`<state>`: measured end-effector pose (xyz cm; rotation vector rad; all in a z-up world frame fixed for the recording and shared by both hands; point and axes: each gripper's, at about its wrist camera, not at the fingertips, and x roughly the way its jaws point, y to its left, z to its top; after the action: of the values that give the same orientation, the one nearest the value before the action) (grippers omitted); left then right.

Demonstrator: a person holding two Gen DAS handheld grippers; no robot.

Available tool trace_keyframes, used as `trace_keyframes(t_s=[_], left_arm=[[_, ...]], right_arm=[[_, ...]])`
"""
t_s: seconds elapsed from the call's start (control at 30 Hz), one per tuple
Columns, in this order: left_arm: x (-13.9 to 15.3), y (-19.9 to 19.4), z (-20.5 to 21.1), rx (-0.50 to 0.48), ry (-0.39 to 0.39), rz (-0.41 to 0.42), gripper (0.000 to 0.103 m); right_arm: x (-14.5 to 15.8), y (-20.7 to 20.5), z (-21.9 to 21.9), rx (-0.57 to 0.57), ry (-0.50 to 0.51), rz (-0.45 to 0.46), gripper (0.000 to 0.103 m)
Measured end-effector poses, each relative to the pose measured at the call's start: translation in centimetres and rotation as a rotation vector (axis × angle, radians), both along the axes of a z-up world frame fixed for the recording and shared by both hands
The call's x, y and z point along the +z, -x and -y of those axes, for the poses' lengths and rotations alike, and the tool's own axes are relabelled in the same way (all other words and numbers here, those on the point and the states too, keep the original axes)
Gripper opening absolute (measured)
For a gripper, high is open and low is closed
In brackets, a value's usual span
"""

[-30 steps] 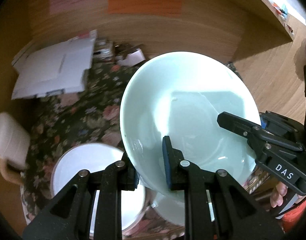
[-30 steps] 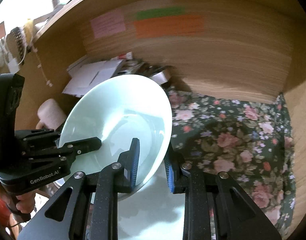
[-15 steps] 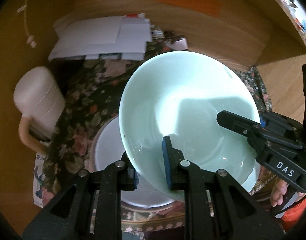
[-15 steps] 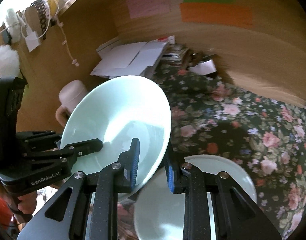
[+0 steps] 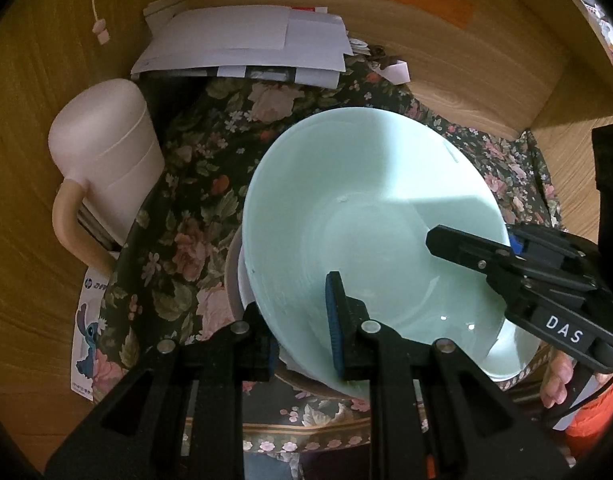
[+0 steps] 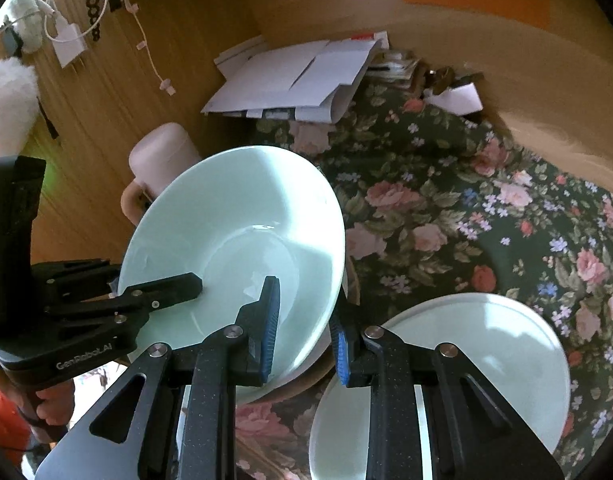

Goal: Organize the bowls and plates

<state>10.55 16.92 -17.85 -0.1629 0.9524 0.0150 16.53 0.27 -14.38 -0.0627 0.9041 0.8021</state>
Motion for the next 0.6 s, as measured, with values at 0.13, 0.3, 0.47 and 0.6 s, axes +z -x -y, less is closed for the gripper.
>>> trace_keyframes(t_s=[0.13,0.3,0.47,0.6], left_arm=[[-0.7,0.0,0.0,0.001,-0.003,-0.011,0.020],[-1.4,-0.1,-0.4,0.008,0.012,-0.028,0.020],[-1.5,-0.2,-0.7,0.014,0.019,-0.025,0.020],[-1.9,-0.7,-1.1,0.029,0.018,-0.038,0.020]], right_arm=[[-0.6,-0.1,-0.2,0.001,0.002,-0.020,0.022],[-1.0,-0.1,-0.5,0.016,0.019,-0.026,0.022],[-0.4,0.0,-0.4,0.020,0.036,0.004,0.024],[-0.3,0.0,-0.1,0.012,0.060,0.030,0.024]])
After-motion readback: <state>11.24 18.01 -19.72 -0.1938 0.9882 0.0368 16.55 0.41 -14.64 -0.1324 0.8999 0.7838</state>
